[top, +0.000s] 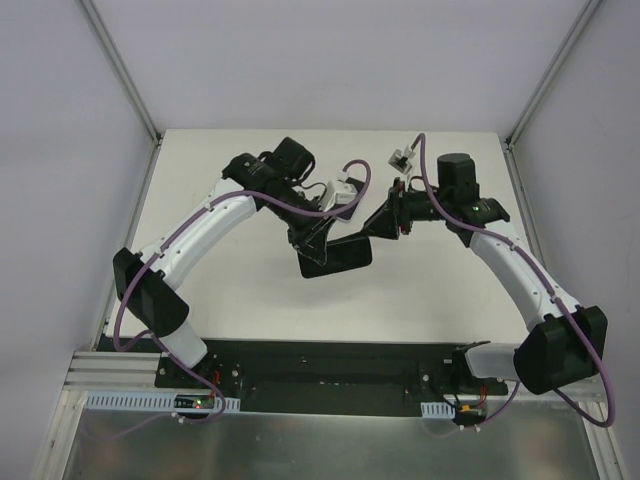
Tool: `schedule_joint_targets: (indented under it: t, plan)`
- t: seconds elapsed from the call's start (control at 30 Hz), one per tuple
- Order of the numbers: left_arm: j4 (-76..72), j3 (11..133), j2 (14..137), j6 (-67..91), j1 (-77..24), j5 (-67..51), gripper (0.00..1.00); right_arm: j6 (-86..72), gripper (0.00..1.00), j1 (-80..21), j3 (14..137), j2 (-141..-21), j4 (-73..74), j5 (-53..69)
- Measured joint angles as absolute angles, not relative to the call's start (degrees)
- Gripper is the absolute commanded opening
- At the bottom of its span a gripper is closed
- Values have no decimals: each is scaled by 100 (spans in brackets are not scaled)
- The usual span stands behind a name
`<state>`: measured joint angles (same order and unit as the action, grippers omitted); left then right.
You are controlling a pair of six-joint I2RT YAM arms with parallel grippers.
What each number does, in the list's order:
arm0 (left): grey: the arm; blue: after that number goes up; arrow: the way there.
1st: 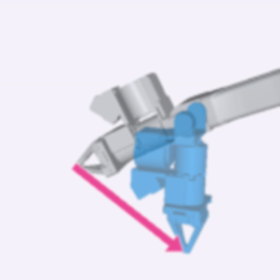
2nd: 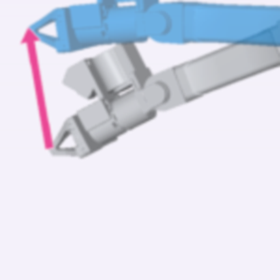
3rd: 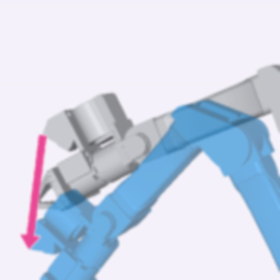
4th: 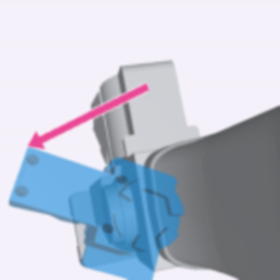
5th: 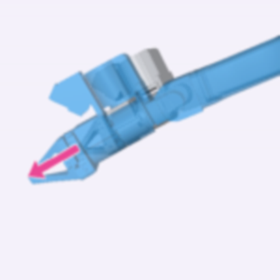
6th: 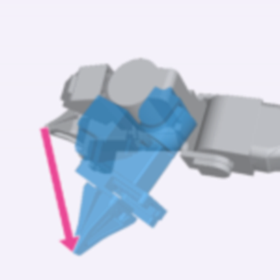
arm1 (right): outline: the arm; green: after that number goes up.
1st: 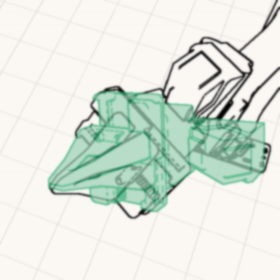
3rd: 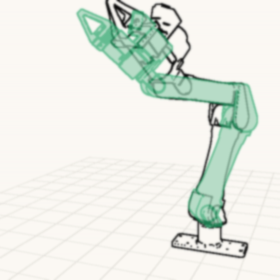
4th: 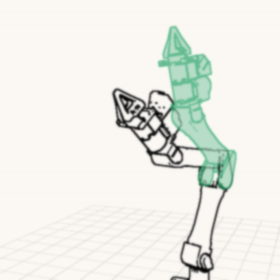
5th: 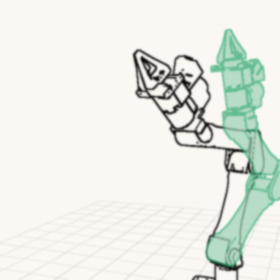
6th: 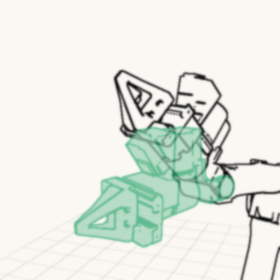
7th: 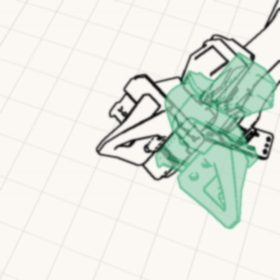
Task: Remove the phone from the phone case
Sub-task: Remove the phone case from the phone.
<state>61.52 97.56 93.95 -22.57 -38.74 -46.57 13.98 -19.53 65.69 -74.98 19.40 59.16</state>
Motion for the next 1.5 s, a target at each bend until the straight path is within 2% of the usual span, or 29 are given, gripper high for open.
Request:
schedule_joint_targets:
  t: [0.33,0.7,0.8,1.07,1.27,1.5]
  plan:
    - [5975,9756,9395,-2036,-3579,-4971,0,1391,45,-1933,6405,-7507,1730,6075]
    - [4713,9751,9389,-2032,-3579,-5205,0,1070,41,-2073,6394,-7570,1664,6700]
    - [4550,9692,9373,-2053,-3579,-5236,0,1044,45,-2058,6394,-7570,1653,6705]
    - [4191,9059,9179,-2493,-3570,-5050,0,720,50,-1533,6552,-7570,1737,6790]
    - [4237,8833,9153,-2578,-3474,-4829,0,543,48,-1081,6705,-7465,1732,6831]
    - [4056,8829,9102,-2342,-3277,-4958,0,504,45,-1011,6702,-7310,1811,6866]
